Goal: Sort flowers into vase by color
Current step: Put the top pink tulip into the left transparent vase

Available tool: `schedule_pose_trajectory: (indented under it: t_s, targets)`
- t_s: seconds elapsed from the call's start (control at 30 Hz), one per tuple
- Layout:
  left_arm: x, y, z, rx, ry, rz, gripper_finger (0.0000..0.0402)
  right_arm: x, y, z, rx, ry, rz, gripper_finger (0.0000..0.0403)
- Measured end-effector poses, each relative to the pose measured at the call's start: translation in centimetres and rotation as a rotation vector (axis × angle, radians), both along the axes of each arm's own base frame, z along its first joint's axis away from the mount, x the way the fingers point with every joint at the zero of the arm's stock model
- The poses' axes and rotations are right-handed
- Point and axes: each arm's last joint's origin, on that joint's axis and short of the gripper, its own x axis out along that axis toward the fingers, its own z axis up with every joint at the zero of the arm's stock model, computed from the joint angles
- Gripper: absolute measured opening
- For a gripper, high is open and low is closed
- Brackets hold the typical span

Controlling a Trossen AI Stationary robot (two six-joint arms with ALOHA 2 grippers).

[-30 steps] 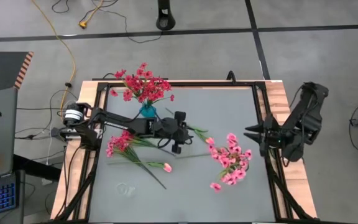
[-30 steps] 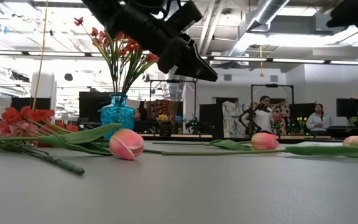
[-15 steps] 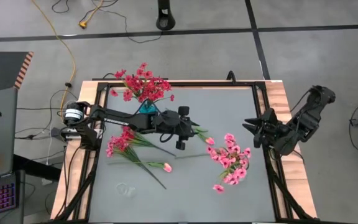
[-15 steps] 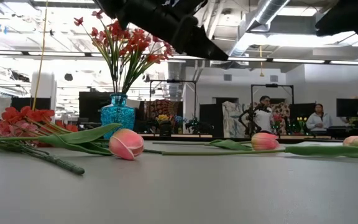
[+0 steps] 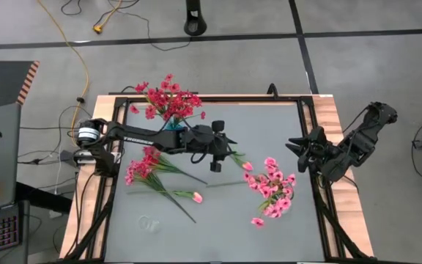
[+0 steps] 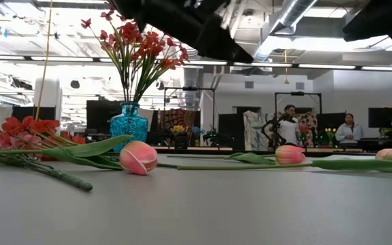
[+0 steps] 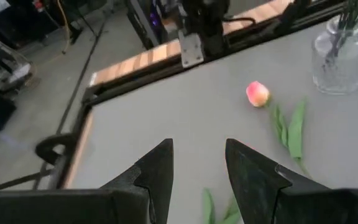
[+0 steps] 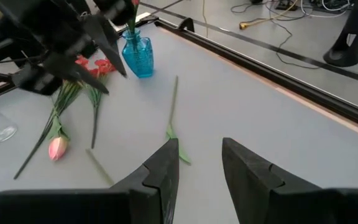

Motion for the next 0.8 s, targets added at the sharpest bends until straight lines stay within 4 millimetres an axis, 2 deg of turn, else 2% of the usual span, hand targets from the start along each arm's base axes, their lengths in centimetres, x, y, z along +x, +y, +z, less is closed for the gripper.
schedule_pose_trajectory:
  t_s: [0.17,0.27,0.57,0.73,0.8]
  targets:
    - [2.1,0.3,-3.2,-0.01,0.087,0.01,0.0135,0.0,0.0,0.0,0.003,-0.002,0.0,0.0148]
    - [3.8,0.5,-4.3,0.015,0.148,0.018,0.0135,0.0,0.0,0.0,0.003,-0.002,0.0,0.0148]
    - [7.6,1.0,-8.4,0.038,0.502,-0.012,0.0135,0.1,0.1,-0.1,-0.005,0.008,0.0,0.0148]
    - [9.2,1.2,-11.0,0.061,0.584,-0.015,0.0135,0.2,0.2,-0.1,-0.009,0.019,0.004,0.0148]
    - [9.6,1.3,-11.2,0.071,0.583,-0.001,0.0135,0.2,0.2,-0.2,-0.002,0.025,0.01,0.0148]
